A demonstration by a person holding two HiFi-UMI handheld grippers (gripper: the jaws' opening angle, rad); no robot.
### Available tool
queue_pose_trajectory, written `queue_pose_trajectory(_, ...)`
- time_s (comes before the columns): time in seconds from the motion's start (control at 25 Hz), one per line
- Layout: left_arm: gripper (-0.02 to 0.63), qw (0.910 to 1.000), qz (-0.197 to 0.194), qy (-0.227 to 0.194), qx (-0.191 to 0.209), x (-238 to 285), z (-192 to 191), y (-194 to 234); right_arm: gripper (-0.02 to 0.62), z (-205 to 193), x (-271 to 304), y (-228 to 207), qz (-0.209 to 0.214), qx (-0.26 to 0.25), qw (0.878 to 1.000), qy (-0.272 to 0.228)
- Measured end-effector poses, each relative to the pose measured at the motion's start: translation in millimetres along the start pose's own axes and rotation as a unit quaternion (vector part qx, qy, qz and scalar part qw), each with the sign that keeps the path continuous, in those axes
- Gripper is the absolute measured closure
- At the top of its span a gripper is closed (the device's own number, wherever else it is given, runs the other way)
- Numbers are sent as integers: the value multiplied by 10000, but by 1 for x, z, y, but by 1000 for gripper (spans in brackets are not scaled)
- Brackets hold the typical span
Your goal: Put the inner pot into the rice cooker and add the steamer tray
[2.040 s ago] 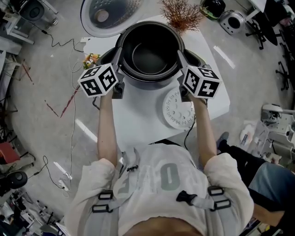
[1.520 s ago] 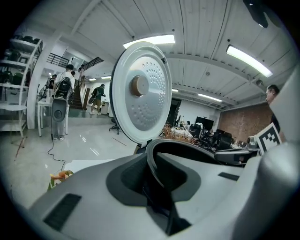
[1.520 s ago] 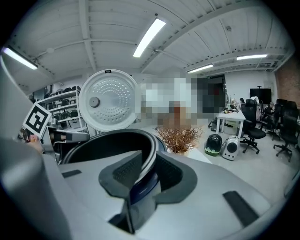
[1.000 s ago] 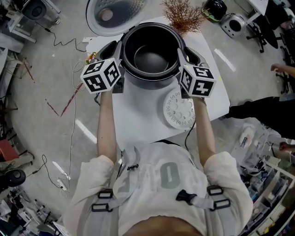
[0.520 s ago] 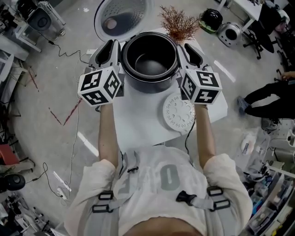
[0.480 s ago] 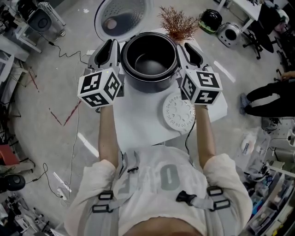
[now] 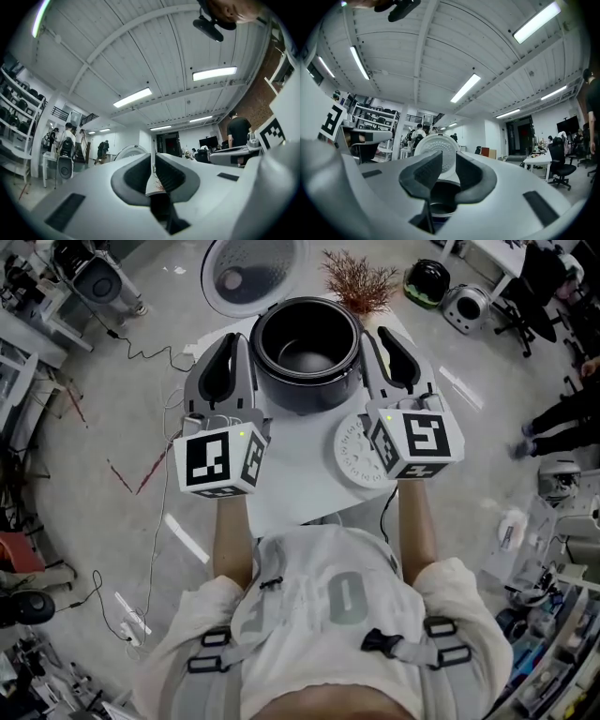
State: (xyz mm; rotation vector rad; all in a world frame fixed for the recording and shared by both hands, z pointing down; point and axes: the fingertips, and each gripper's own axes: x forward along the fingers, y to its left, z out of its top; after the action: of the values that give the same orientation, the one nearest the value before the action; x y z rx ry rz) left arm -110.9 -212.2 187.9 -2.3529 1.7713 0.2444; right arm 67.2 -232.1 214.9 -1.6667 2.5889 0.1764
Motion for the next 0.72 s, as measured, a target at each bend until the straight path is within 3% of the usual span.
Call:
queue_pose_trajectory(0.12,563,9998,130,-73,143,-22,4,-8,515,-1,-19,13,55,-7,9999,-128)
queue_pose_trajectory(0.28,572,9990,248,-115,367,-49,1,-15,586,-8,-39,27,65,158,9996,-221)
queue_pose_trajectory(0.72,585,9987,429,213,149,-81,-32,0,586,-45,-72,54,129,529,9984,164)
